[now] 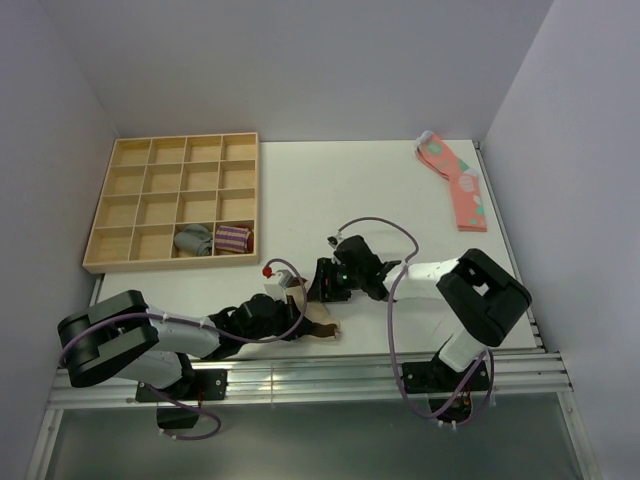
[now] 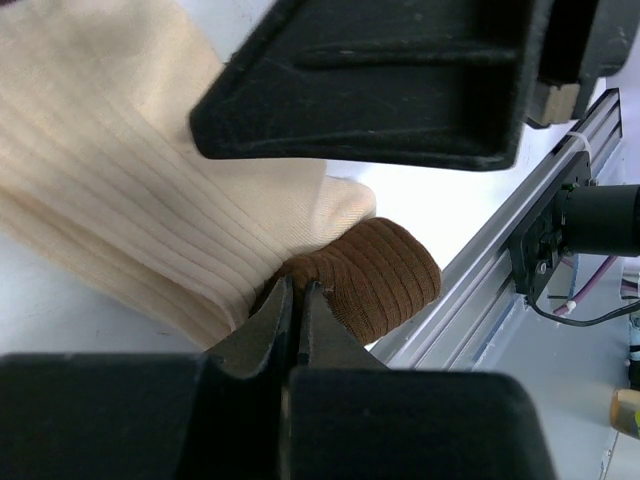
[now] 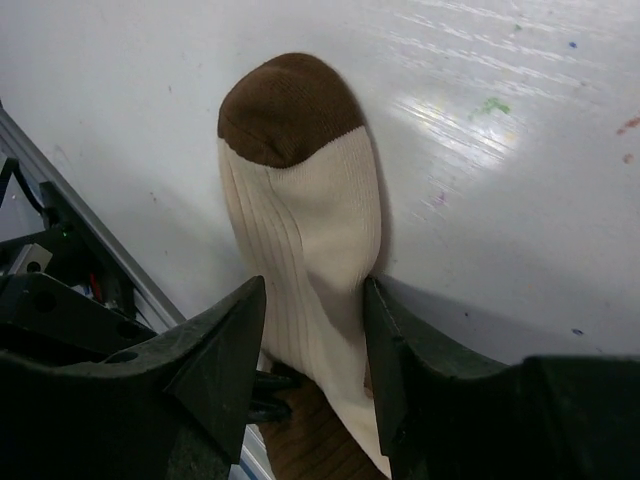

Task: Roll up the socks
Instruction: Roll the sock at the center of the board.

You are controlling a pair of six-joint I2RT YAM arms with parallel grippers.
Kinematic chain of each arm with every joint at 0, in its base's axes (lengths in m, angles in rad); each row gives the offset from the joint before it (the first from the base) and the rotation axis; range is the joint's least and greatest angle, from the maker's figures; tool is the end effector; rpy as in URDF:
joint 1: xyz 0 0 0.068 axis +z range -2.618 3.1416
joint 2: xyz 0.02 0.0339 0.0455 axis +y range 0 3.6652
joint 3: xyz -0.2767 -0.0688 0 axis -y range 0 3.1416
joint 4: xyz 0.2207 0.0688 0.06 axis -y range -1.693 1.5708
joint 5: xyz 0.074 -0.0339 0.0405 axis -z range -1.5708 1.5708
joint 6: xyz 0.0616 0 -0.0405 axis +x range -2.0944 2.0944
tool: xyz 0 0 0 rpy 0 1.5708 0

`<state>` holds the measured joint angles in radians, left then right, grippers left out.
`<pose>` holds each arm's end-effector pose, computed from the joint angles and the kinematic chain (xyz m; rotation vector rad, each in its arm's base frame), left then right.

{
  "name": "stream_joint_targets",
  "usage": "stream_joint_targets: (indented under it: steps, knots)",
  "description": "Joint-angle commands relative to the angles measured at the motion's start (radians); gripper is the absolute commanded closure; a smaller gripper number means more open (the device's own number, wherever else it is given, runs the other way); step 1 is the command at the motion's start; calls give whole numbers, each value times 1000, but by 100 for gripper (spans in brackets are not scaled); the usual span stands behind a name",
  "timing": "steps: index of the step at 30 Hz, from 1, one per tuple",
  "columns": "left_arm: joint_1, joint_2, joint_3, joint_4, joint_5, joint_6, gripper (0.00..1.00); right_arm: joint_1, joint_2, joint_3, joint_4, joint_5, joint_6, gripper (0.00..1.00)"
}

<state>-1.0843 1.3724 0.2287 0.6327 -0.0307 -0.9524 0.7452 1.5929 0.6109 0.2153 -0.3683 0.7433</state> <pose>0.1091 -0.2022 0.1425 0.1319 2.3137 -1.1369 0.2005 0.2152 0.1487 -0.2062 2.5720 1.0933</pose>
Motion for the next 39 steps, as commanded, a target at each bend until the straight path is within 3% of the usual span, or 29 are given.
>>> stream_joint_targets:
  steps: [1,8,11,15,18,24,39]
  knots:
    - [1,24,-11,-117,6,50,100,-3,56,27,-39,-3,-12,48]
    - [1,25,-9,-120,15,55,100,-3,78,39,-24,-14,-2,58]
    - [1,33,-11,-116,18,53,100,-3,88,39,-21,-9,1,67]
    - [1,14,-14,-128,20,53,100,-4,75,24,-20,41,10,92]
    - [1,-16,-9,-160,15,55,100,-4,35,9,-47,124,21,99]
    - [1,-81,9,-229,3,67,100,-9,-46,10,-125,265,34,100]
    - [26,14,70,-301,15,41,100,-33,-77,-37,-151,316,48,100]
